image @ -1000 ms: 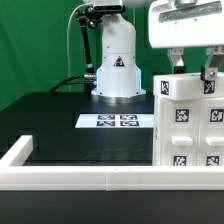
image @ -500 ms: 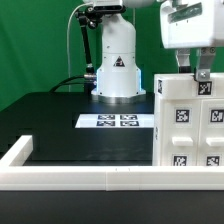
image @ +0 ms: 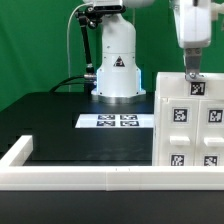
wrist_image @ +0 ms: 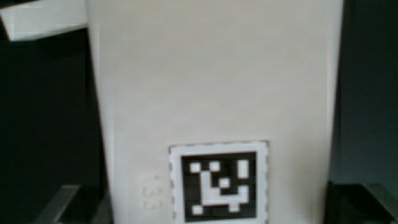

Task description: Assemble cabinet

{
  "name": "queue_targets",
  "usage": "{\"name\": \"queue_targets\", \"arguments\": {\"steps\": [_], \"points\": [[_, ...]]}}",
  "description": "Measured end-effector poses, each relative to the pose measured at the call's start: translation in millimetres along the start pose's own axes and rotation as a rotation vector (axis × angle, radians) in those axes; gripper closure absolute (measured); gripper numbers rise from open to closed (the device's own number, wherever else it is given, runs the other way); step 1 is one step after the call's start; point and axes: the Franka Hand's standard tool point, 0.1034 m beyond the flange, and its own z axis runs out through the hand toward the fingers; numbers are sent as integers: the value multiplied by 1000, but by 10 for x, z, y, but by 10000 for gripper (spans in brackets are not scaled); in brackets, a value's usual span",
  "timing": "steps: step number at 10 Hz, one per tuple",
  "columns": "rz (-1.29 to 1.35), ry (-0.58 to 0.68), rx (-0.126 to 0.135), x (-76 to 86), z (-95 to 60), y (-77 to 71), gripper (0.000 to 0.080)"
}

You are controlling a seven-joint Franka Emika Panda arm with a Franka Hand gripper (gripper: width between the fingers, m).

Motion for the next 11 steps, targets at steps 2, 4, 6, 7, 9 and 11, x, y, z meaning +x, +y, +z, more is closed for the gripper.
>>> {"name": "queue_targets", "arguments": {"steps": [2,4,6,7,9,11], "points": [[32,-16,0,-21,-15,-2,238],[49,-25,1,-35,-25,-2,238],[11,-29,-1,-45,-14,4,161],[10,-29,-2,-52,-8,10,54],[2,-28,-4,-57,0,15,9],[-5,-28,-5,-62,7,20,2]]}}
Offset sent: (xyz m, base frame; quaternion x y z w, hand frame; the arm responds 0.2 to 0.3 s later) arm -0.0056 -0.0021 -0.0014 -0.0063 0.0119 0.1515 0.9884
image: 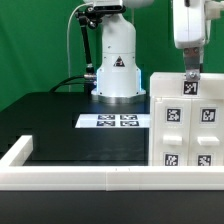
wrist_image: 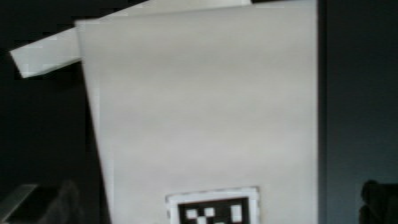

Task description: Assemble cabinet

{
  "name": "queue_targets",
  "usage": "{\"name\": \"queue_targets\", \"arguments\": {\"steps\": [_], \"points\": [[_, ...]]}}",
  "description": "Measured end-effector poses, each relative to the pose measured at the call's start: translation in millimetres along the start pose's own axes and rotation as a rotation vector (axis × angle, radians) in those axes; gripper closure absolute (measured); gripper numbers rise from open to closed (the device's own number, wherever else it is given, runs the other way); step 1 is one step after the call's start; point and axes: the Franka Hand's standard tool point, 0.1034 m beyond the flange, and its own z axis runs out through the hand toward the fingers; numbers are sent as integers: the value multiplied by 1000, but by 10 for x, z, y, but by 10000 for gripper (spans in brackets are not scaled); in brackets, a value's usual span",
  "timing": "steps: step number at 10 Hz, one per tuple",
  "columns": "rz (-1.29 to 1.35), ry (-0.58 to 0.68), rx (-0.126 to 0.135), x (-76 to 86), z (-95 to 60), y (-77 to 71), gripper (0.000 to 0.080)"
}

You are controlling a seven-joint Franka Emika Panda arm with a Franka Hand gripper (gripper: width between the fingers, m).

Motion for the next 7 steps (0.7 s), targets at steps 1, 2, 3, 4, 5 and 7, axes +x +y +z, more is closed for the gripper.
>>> {"name": "queue_targets", "arguments": {"steps": [1,2,3,4,5,7], "points": [[-5,0,-1,-3,4,3,2],[-10,1,-1,-5,7,6,3],[-13,1,-2,-8,11,8,3],[-15,1,-2,-9,14,10,3],[-18,1,-3,-10,18,13,3],[-24,2,-4,-13,24,17,3]]}}
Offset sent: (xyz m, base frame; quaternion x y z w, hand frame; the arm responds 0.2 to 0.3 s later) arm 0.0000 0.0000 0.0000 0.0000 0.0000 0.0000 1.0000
